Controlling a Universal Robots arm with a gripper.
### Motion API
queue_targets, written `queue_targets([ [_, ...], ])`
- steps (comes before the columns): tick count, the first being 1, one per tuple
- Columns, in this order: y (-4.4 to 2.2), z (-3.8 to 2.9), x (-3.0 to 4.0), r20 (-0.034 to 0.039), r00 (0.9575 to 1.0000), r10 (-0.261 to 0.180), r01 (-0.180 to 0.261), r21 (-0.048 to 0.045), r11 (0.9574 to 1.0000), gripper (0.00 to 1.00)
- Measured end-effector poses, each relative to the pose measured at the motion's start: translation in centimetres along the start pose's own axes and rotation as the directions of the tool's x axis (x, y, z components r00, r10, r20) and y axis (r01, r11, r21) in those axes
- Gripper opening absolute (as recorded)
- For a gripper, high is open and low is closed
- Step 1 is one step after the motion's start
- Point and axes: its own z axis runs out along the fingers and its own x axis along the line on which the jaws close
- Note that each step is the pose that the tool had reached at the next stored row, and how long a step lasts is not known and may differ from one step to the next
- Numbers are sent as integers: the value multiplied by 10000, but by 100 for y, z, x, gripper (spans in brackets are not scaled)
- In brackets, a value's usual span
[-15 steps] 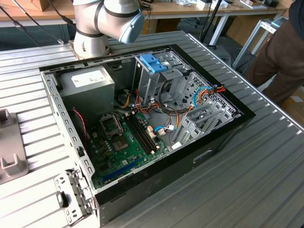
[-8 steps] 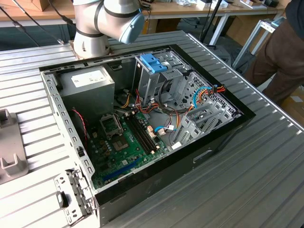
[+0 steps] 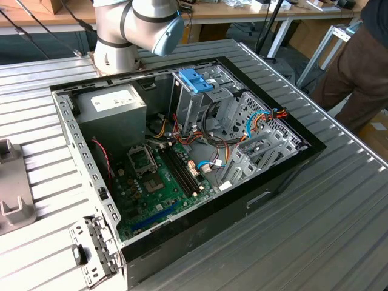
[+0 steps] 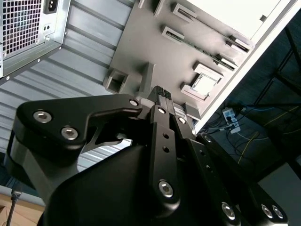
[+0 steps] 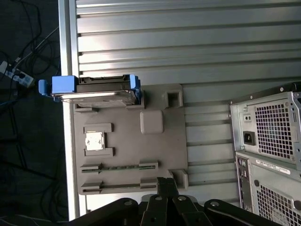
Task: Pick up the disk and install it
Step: 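Reach for the disk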
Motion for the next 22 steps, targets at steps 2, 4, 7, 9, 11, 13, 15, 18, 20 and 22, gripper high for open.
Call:
queue_targets([
  [2, -1, 0, 9, 1, 10000, 0, 0, -1, 10000, 10],
  [4, -1, -1, 17, -1, 10000, 0, 0, 1, 10000, 10],
  [7, -2, 0, 26, 1, 10000, 0, 0, -1, 10000, 10],
  [9, -3, 0, 33, 1, 10000, 0, 0, -1, 10000, 10],
  [11, -3, -1, 41, 1, 10000, 0, 0, 0, 10000, 10],
  [13, -4, -1, 50, 1, 10000, 0, 0, 0, 10000, 10],
  [15, -4, -1, 59, 1, 10000, 0, 0, -1, 10000, 10],
  [18, -6, -2, 73, 1, 10000, 0, 0, 0, 10000, 10],
  [20, -7, -2, 87, 1, 10000, 0, 0, -1, 10000, 10],
  [22, -8, -2, 102, 1, 10000, 0, 0, -1, 10000, 10],
])
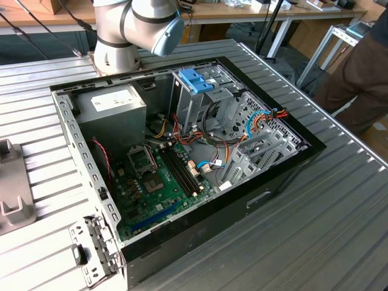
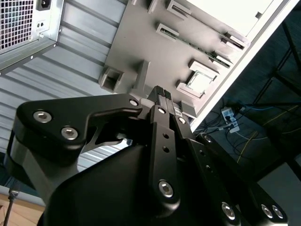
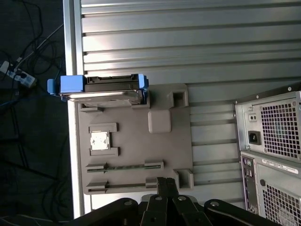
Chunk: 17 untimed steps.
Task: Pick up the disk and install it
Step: 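Reach for the disk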
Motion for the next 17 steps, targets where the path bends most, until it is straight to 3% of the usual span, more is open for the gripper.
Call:
queue_targets([
  [10, -4, -2, 47, 0, 10000, 0, 0, 0, 10000, 10],
  [17, -10, -4, 130, 0, 10000, 0, 0, 0, 10000, 10],
])
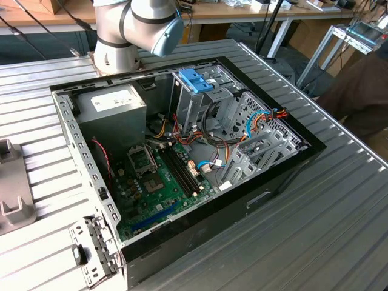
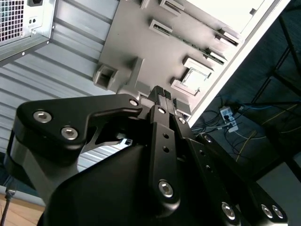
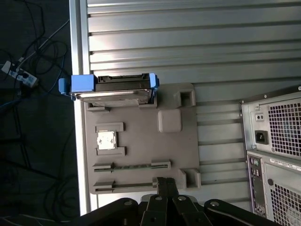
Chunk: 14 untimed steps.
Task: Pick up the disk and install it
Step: 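Reach for the disk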
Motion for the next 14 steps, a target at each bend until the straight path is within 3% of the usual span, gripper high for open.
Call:
queue_targets([
  [14, -6, -2, 84, -1, 10000, 0, 0, 1, 10000, 10],
])
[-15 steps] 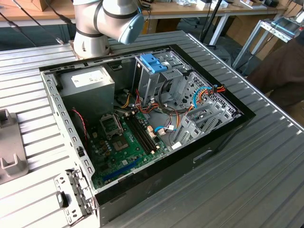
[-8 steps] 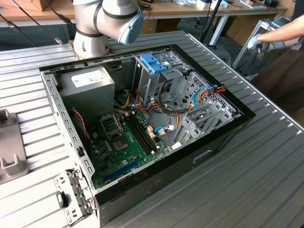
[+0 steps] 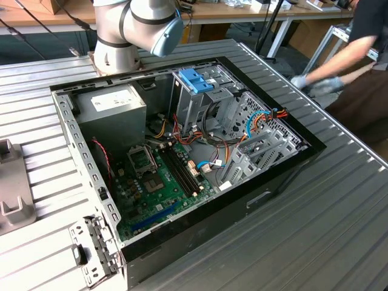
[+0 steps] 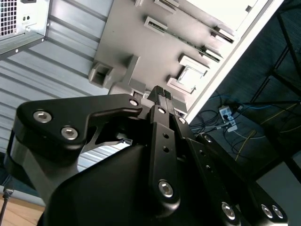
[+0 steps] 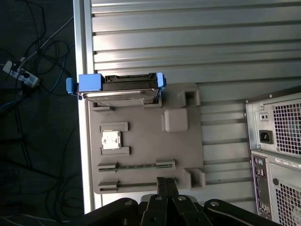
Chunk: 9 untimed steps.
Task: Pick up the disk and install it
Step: 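Reach for the disk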
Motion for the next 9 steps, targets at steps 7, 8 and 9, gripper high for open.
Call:
queue_targets([
  [7, -2, 0, 31, 1, 10000, 0, 0, -1, 10000, 10],
  [8, -2, 0, 33, 1, 10000, 0, 0, 0, 10000, 10],
  [9, -3, 0, 37, 1, 10000, 1, -1, -1, 10000, 10],
])
